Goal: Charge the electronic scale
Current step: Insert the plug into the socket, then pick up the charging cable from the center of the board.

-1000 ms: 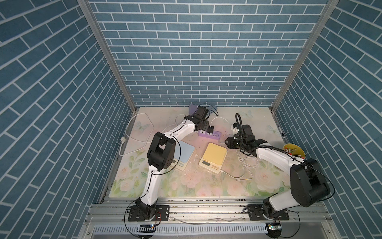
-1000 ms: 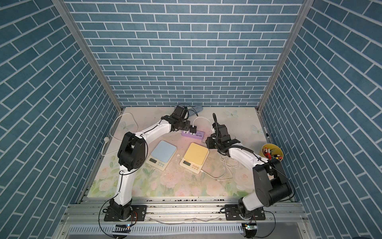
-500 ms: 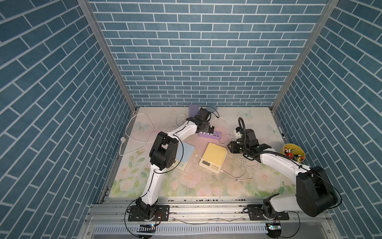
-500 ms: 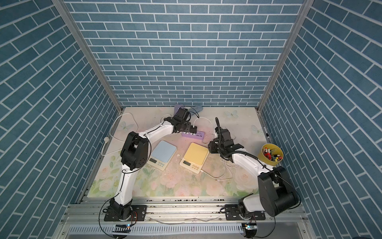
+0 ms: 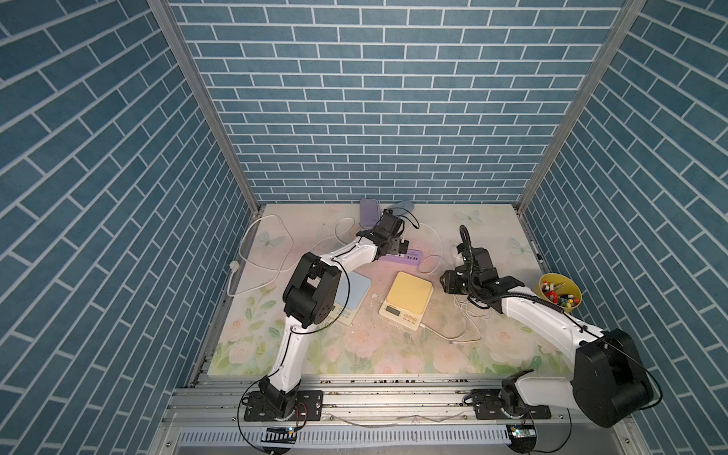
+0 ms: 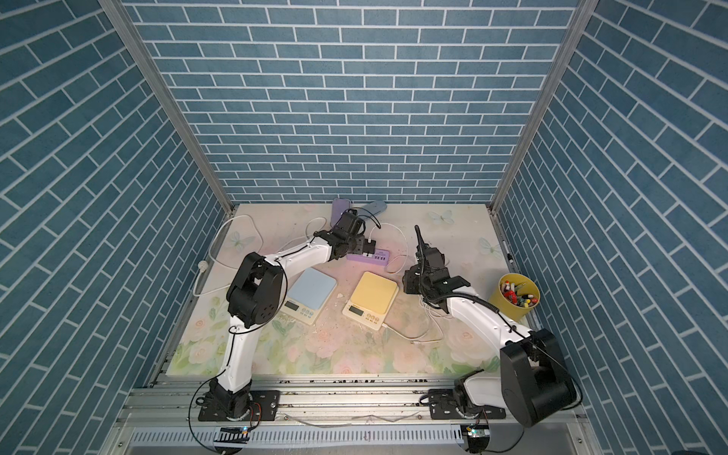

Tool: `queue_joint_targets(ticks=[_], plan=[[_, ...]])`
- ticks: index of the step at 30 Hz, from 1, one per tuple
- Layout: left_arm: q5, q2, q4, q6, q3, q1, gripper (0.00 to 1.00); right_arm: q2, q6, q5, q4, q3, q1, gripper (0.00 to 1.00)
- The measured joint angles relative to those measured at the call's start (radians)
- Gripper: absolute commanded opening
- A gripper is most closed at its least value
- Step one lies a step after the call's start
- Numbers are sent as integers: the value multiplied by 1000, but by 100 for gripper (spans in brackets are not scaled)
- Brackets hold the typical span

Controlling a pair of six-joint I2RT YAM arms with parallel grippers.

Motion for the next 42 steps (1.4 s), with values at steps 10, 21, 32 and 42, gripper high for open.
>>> queue_joint_targets(ticks=[10,21,32,42], plan=[[94,-45,-69,10,-3,34,75,-142,119,148,-224,-5,-79,57],[192,-290,-55,63,-105,48,75,-246,199,99,-333,-86,-241,57],[237,-491,-45,124,-368,48,75,76,139,87,-348,208,-241,41],[251,-520,-27,135,-407,48,75,570,2,34,-403,669,-241,55]])
